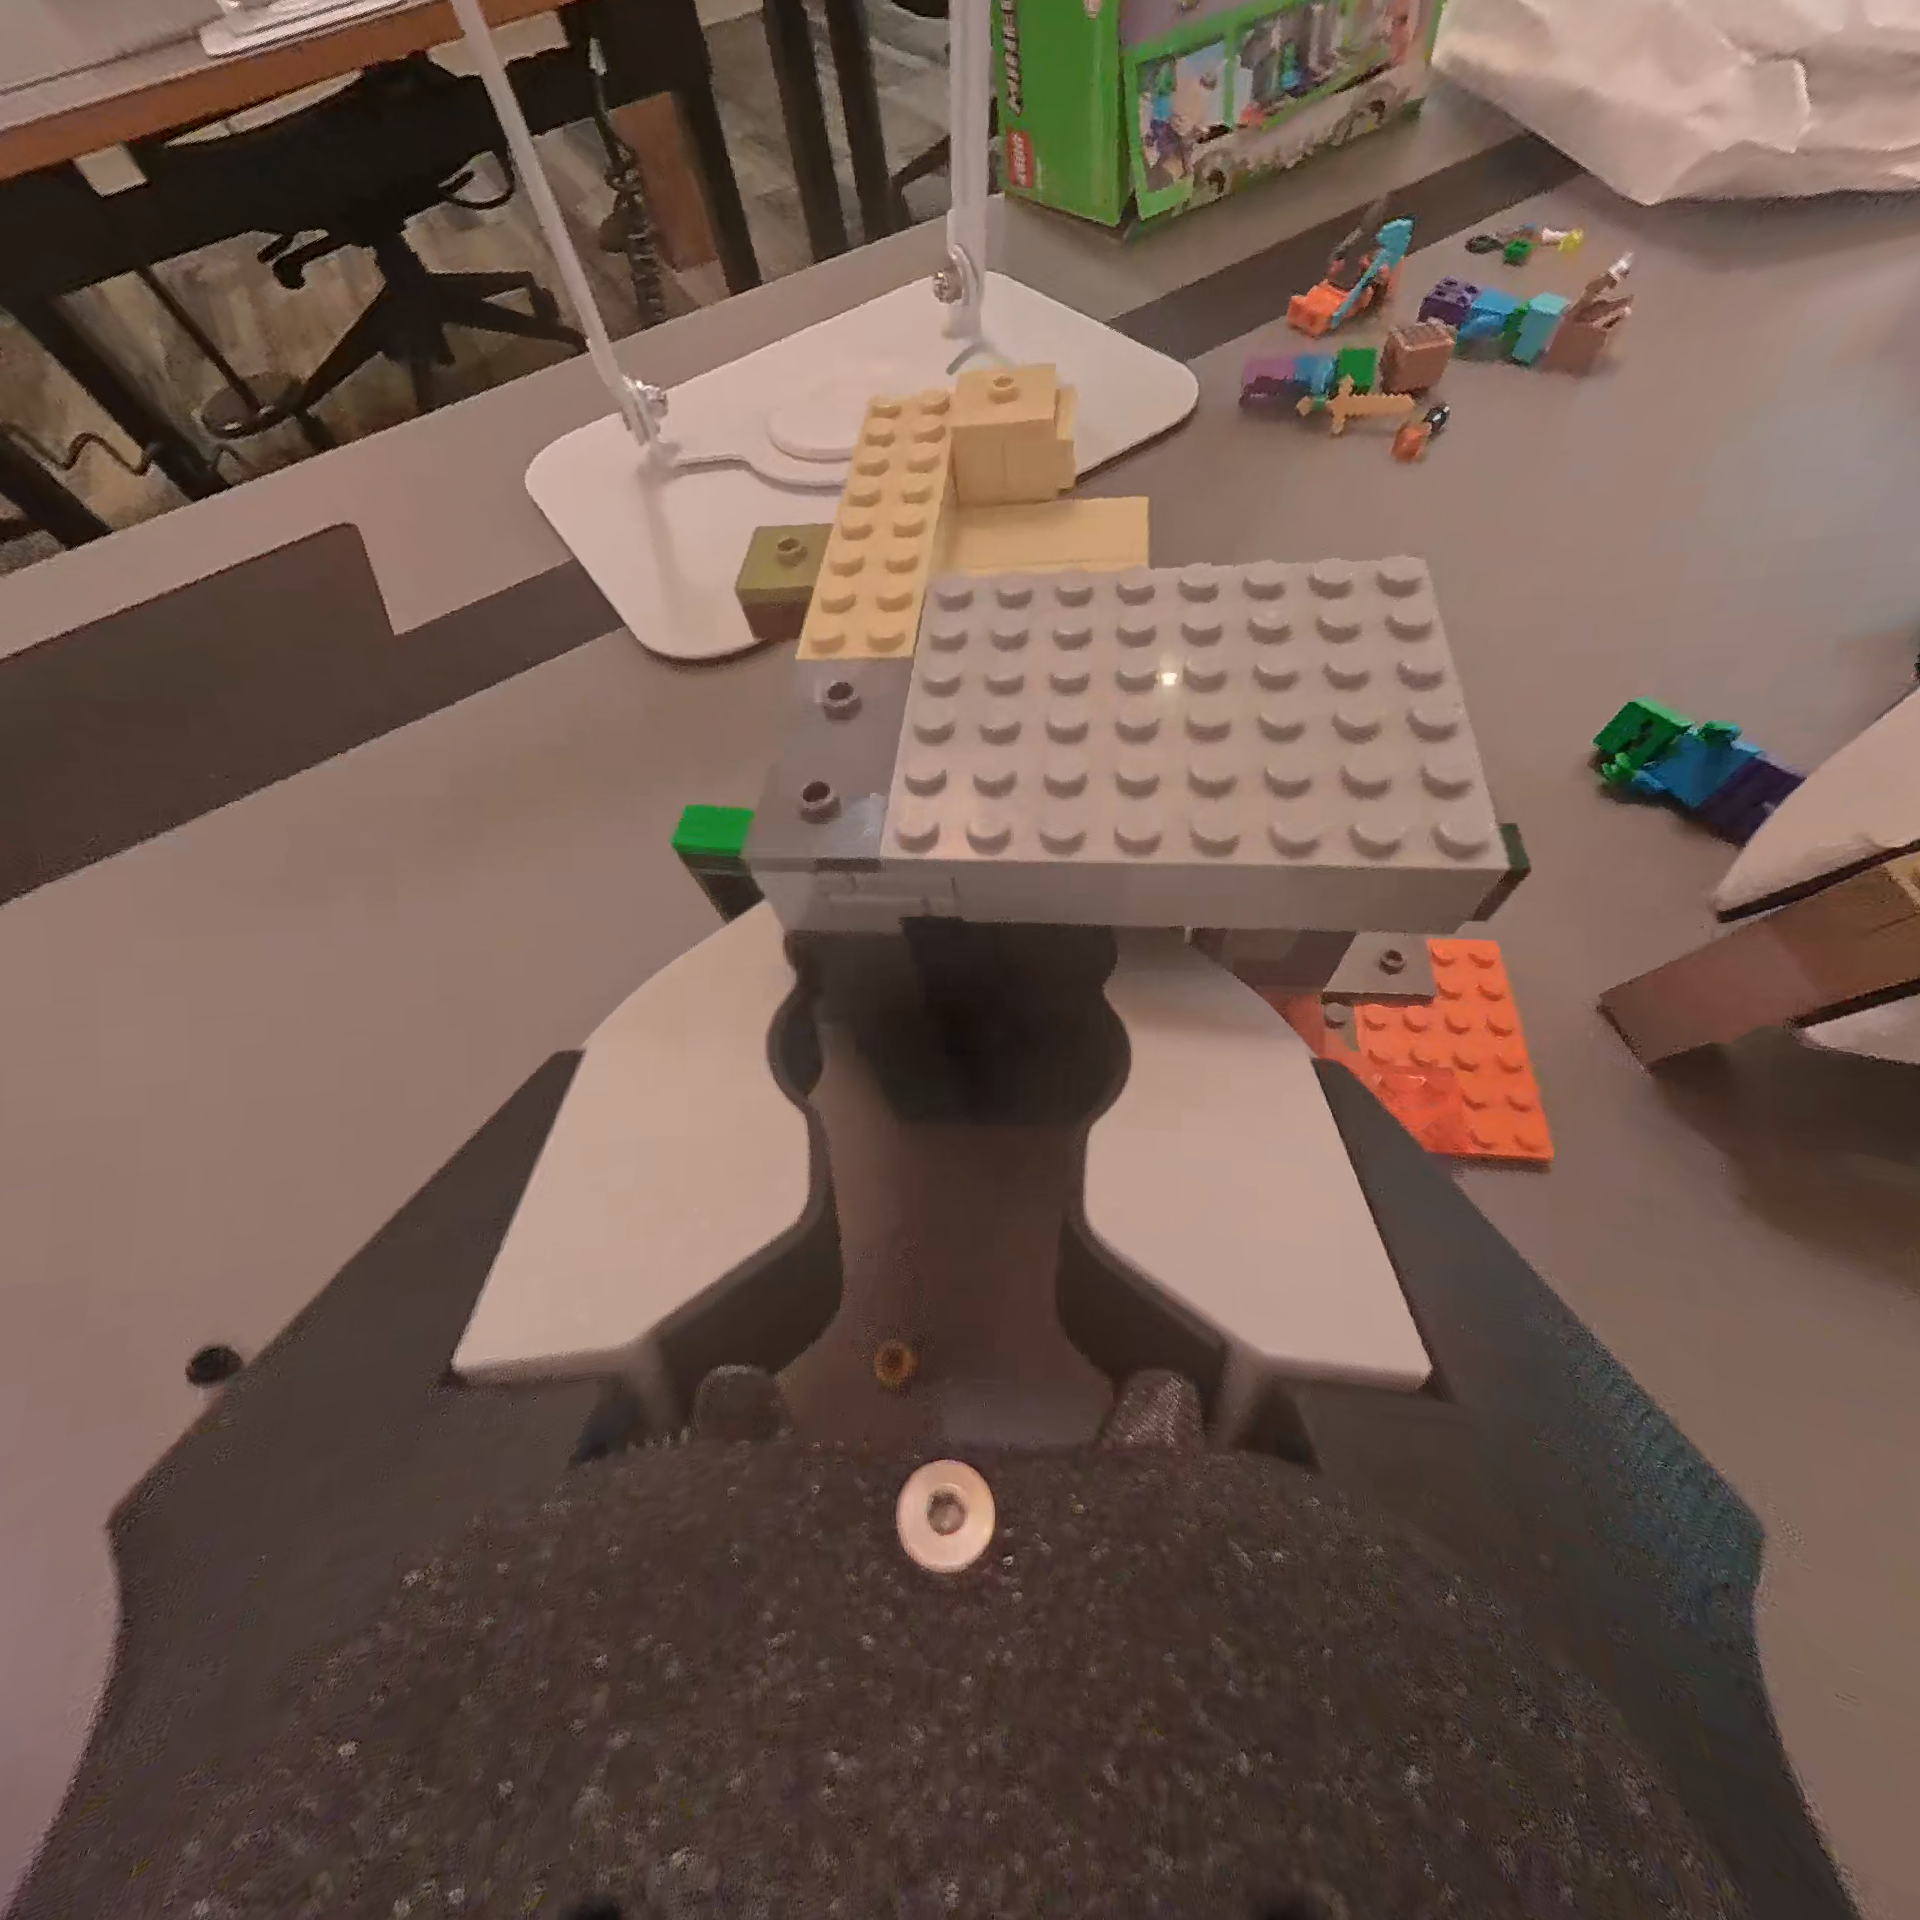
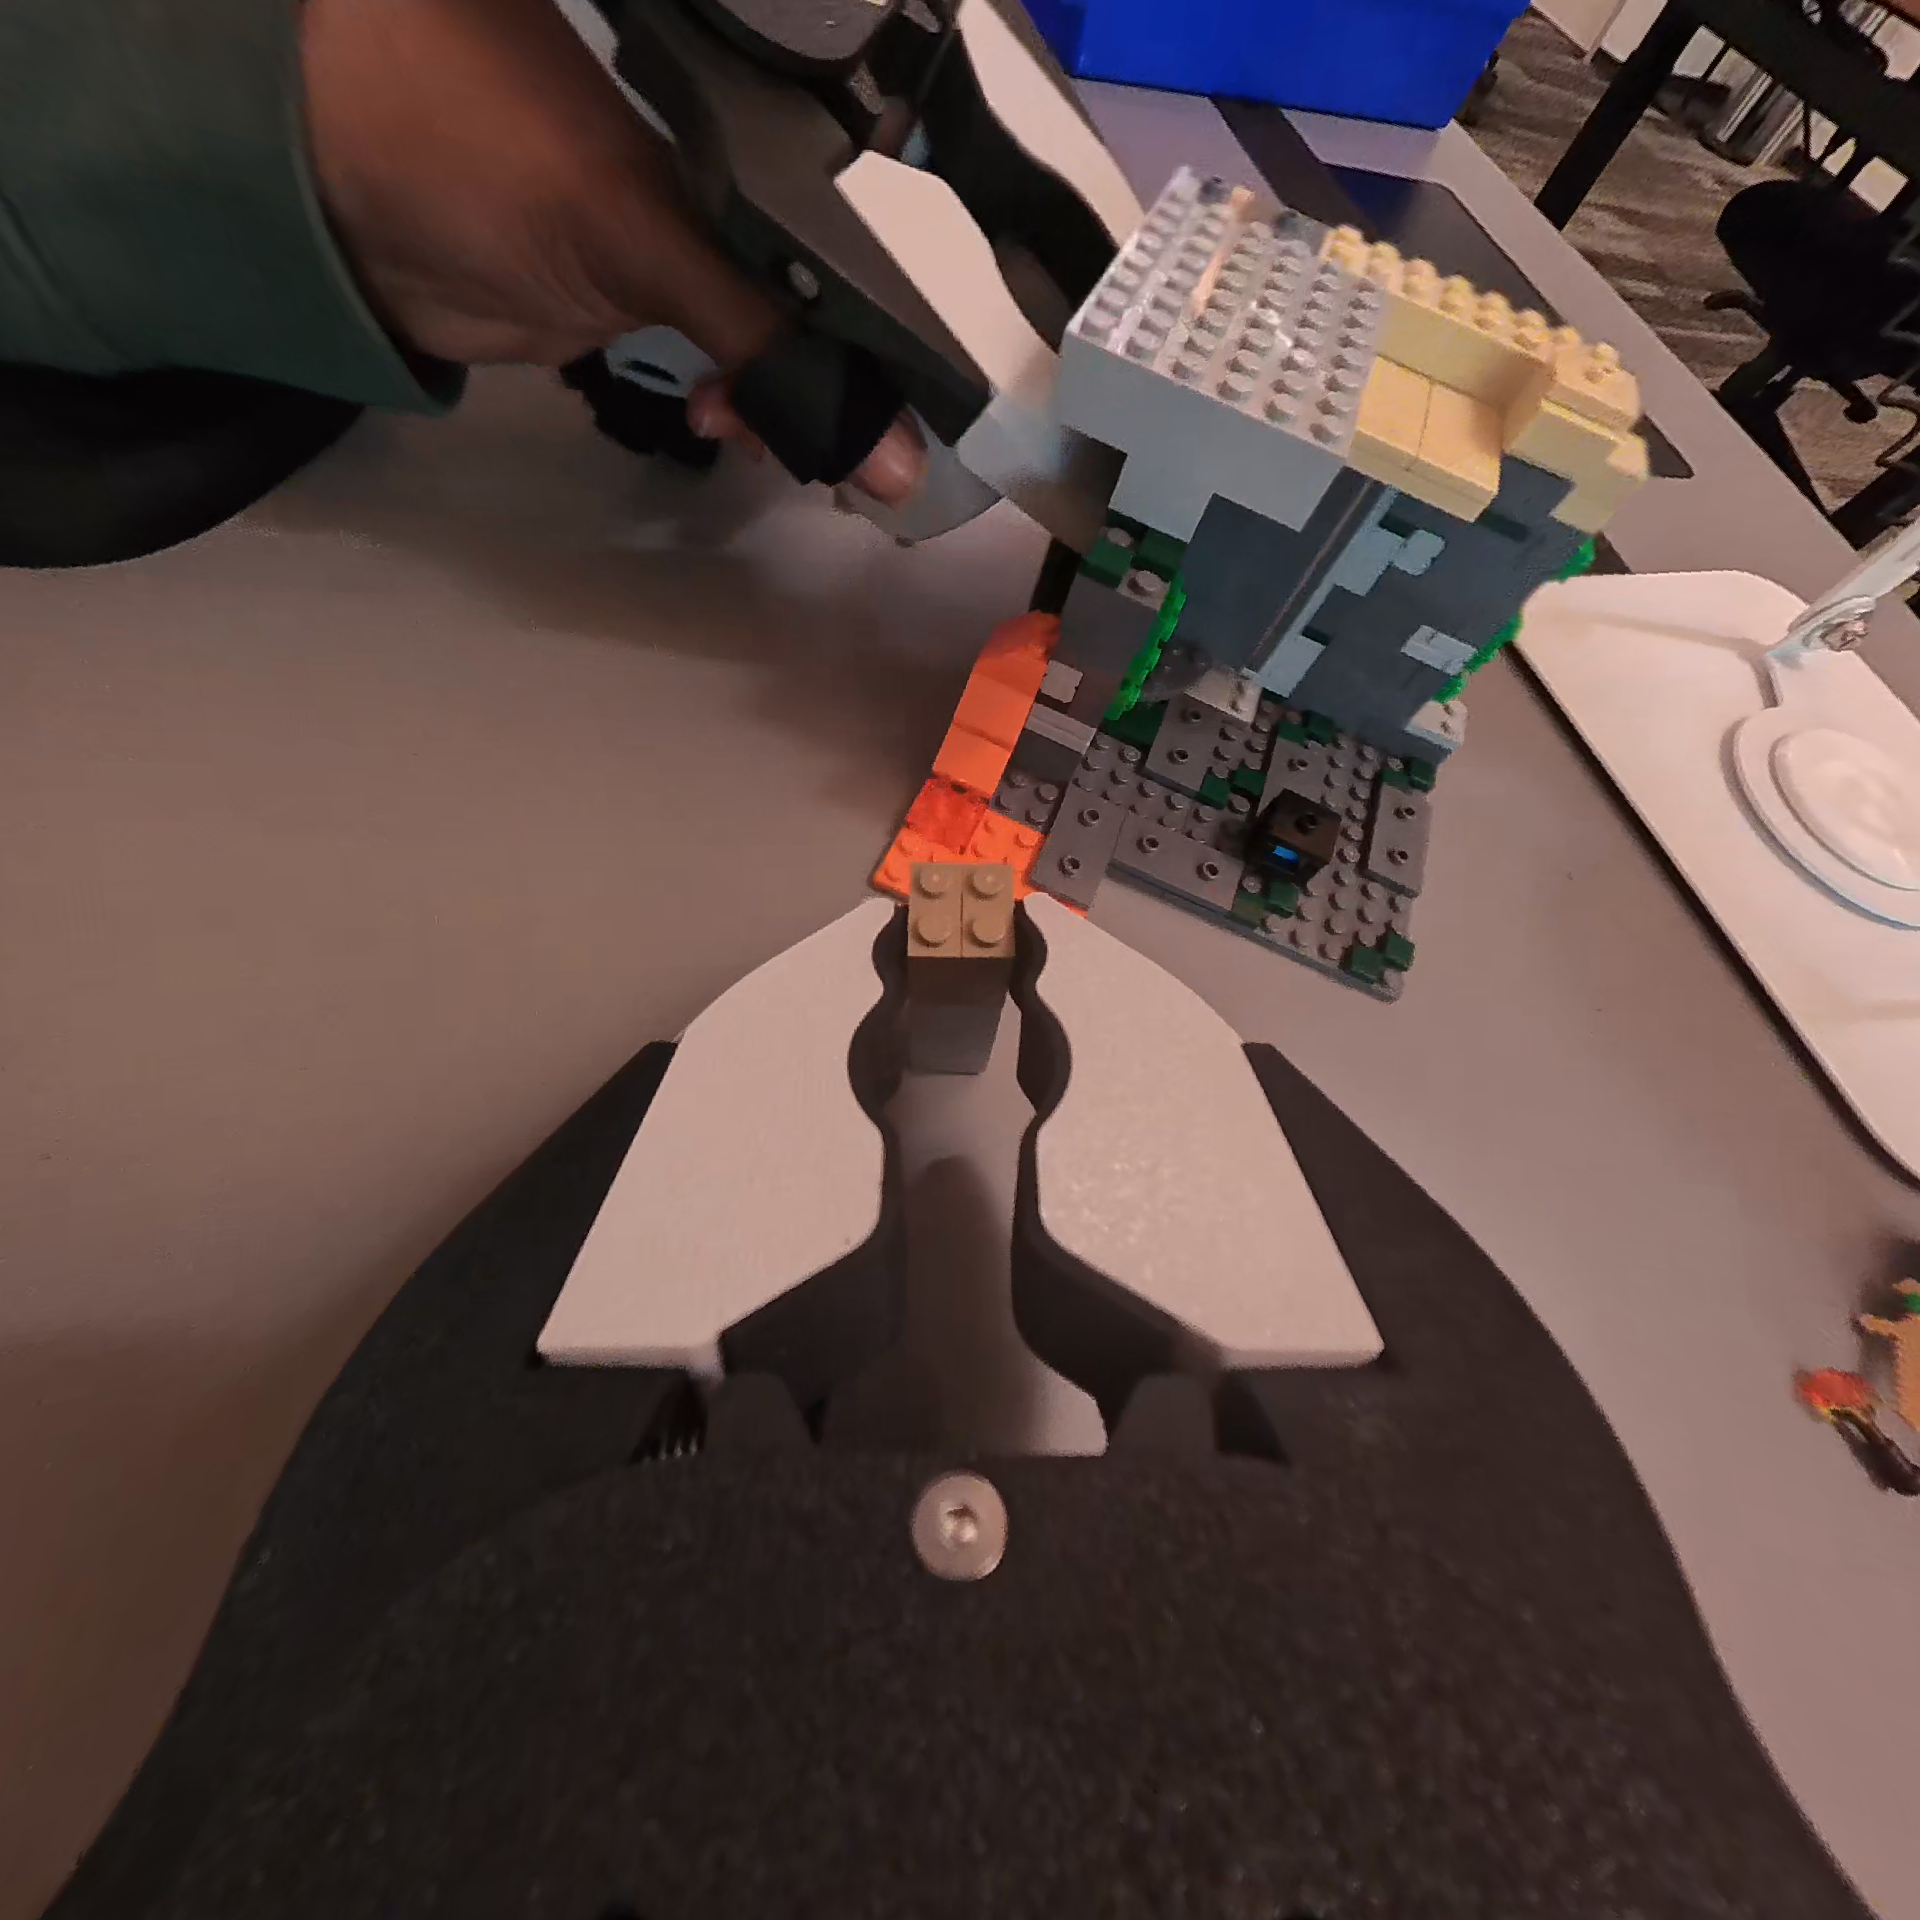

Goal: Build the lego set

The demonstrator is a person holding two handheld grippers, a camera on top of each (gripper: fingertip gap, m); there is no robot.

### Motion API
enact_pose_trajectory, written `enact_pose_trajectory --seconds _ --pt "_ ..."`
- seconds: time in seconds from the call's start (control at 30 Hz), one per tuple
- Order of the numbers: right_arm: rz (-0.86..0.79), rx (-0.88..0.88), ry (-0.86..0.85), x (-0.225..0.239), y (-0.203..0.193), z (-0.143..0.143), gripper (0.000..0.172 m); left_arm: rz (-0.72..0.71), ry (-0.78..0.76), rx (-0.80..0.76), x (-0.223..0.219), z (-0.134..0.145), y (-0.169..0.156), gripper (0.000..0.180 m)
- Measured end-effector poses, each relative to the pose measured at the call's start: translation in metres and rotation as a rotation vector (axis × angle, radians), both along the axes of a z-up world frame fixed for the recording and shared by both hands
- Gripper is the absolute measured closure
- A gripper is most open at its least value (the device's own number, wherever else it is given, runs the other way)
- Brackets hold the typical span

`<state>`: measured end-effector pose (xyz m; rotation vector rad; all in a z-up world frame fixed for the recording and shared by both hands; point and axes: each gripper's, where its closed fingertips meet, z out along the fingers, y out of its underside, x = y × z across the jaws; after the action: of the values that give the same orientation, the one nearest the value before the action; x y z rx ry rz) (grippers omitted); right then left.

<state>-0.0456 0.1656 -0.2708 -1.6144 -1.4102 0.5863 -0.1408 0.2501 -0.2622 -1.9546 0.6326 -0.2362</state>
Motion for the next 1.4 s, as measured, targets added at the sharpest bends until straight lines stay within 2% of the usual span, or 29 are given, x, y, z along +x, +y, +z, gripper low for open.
enact_pose_trajectory --seconds 0.07,0.1,0.5,0.7,0.93,1.13,1.27,1.4 --pt "0.01 0.003 -0.001 0.0 -0.002 0.0 0.154 -0.053 0.02 0.01 -0.001 0.0 0.003 0.151" --pt "0.014 0.001 -0.001 0.0 -0.002 0.0 0.154 -0.1 0.014 0.008 0.002 0.0 0.002 0.153" --pt "0.021 -0.023 0.005 0.002 -0.004 -0.001 0.155 -0.473 -0.041 -0.038 0.008 0.0 0.002 0.16" --pt "0.023 -0.036 0.016 0.002 -0.005 -0.001 0.154 -0.568 -0.048 -0.06 0.006 0.0 0.008 0.16" --pt "0.02 -0.043 0.024 0.002 -0.004 -0.001 0.154 -0.447 -0.025 -0.072 -0.009 0.008 0.026 0.152" --pt "0.012 -0.04 -0.005 0.003 -0.004 -0.004 0.153 -0.321 -0.013 -0.041 -0.024 0.02 0.018 0.148" --pt "0.019 -0.041 -0.021 0.0 -0.006 -0.008 0.14 -0.277 0.007 -0.035 -0.024 0.016 0.01 0.147" --pt "0.017 -0.053 0.008 0.0 -0.007 -0.002 0.134 -0.256 0.046 -0.027 -0.016 0.006 0.009 0.146"
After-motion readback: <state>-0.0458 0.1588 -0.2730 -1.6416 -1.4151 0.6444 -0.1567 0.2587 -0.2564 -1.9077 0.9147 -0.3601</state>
